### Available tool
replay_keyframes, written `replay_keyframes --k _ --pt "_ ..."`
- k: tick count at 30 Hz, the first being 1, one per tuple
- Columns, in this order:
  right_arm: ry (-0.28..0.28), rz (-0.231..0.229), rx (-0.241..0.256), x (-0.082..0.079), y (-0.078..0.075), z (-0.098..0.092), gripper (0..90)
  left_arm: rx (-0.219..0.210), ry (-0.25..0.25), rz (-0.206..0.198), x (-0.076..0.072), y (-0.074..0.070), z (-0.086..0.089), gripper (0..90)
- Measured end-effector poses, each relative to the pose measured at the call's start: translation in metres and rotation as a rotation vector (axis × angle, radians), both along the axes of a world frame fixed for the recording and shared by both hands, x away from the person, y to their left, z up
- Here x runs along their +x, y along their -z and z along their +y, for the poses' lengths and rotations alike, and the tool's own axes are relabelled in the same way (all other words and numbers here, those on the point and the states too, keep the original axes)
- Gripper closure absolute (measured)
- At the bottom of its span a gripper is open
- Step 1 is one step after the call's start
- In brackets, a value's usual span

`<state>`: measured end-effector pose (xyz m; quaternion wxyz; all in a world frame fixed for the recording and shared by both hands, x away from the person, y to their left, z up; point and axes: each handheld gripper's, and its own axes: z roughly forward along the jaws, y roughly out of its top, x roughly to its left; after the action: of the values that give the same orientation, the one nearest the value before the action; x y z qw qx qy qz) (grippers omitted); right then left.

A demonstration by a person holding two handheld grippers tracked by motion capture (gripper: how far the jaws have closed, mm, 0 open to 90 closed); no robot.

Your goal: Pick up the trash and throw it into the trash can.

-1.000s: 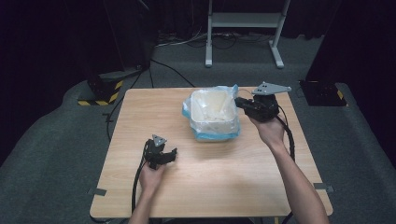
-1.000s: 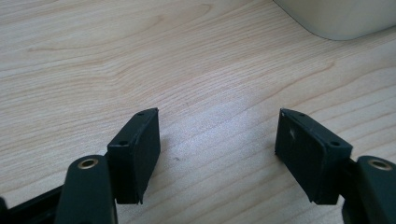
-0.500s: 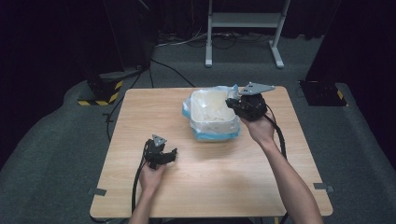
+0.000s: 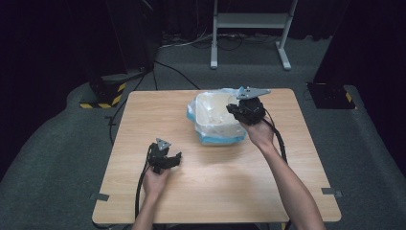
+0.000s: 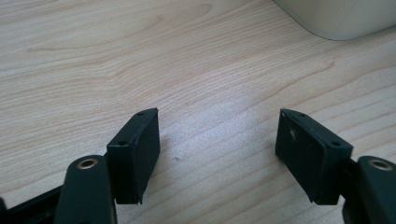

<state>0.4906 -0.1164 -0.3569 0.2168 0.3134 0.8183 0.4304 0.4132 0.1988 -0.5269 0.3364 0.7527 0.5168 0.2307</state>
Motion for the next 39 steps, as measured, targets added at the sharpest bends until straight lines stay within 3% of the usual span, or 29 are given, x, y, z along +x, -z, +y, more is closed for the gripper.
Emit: replay_keyframes --k 4,7,15,29,39 --pt "0.006 0.011 -0.031 0.004 0.008 0.004 84.4 -0.001 -0.001 -0.001 0.000 0.000 0.000 30.5" --pt "0.003 0.020 -0.026 0.005 0.011 0.006 83.0 -0.001 0.000 0.000 0.000 0.000 0.000 30.5" --pt "0.004 0.042 -0.019 0.007 0.014 0.005 69.8 0.000 0.000 0.000 0.000 0.000 0.000 30.5" --pt "0.019 0.031 0.088 -0.006 0.013 -0.023 65.7 0.000 0.000 0.000 0.000 0.000 0.000 30.5" --pt "0.035 0.026 0.131 -0.017 0.012 -0.045 65.1 0.001 0.000 0.000 0.000 0.000 0.000 30.5"
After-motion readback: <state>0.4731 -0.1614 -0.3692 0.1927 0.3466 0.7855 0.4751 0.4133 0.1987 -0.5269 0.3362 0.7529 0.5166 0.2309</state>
